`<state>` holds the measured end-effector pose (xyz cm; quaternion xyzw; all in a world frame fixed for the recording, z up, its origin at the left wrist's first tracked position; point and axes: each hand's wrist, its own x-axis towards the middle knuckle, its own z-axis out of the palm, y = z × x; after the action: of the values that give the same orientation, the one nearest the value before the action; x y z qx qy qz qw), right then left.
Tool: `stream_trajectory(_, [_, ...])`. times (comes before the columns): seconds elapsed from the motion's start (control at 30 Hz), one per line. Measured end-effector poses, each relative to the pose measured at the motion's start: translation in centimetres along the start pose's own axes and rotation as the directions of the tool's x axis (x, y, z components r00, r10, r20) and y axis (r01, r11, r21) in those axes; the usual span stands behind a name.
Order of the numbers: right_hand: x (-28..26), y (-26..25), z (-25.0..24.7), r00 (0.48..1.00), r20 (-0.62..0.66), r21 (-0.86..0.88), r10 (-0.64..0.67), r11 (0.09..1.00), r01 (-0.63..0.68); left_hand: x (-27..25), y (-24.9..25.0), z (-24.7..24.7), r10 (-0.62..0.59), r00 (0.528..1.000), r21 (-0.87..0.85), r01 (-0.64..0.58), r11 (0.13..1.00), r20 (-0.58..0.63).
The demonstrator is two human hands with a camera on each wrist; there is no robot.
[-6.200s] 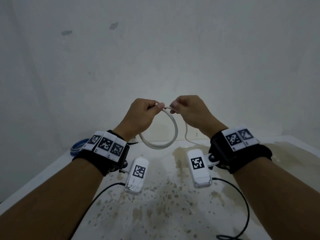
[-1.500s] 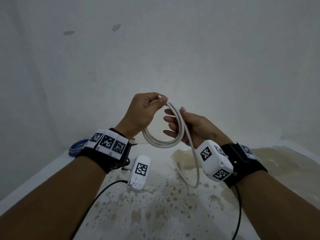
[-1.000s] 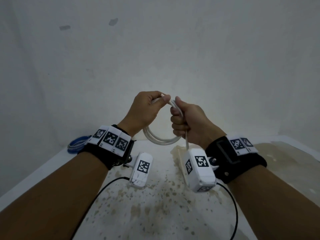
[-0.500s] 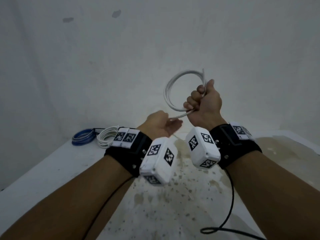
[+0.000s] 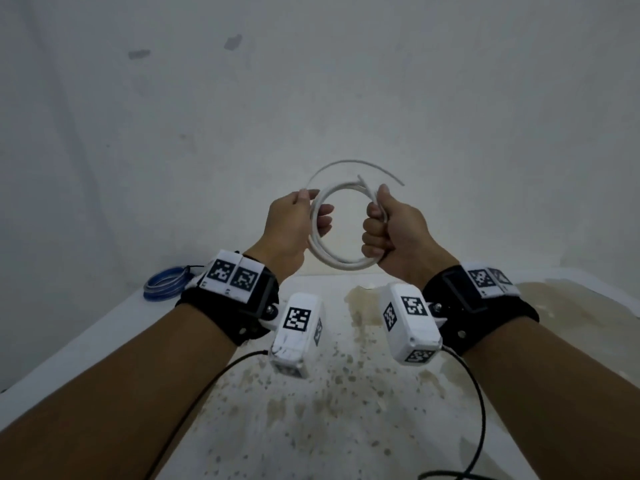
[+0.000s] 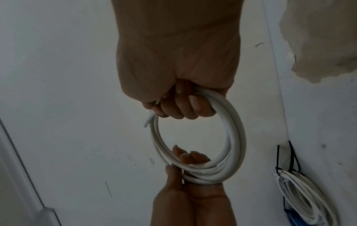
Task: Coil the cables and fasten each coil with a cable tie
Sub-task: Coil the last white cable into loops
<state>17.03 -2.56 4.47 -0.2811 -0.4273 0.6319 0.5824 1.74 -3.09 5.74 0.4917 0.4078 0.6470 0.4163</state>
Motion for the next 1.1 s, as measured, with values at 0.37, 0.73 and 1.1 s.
stream_trajectory(0.37, [0.1, 1.2, 1.1, 0.995, 0.091, -0.267, 0.028, 0.964, -0.003, 1.5, 1.6, -2.5, 0.216, 0.903, 0.38, -0.36, 0.852, 0.373])
stream_trajectory(0.73, [0.5, 1.5, 2.1, 0.995, 0.085, -0.427, 0.046, 0.904, -0.006, 1.2, 1.8, -3.0, 0.216, 0.888, 0.436, -0.397, 0.808, 0.407])
stream_trajectory(1.1, [0.7, 1.7, 1.1, 0.989, 0.105, 0.212, 0.103, 0.969, -0.124, 2.1, 0.3, -3.1, 0.381, 0.904, 0.378, -0.428, 0.821, 0.194])
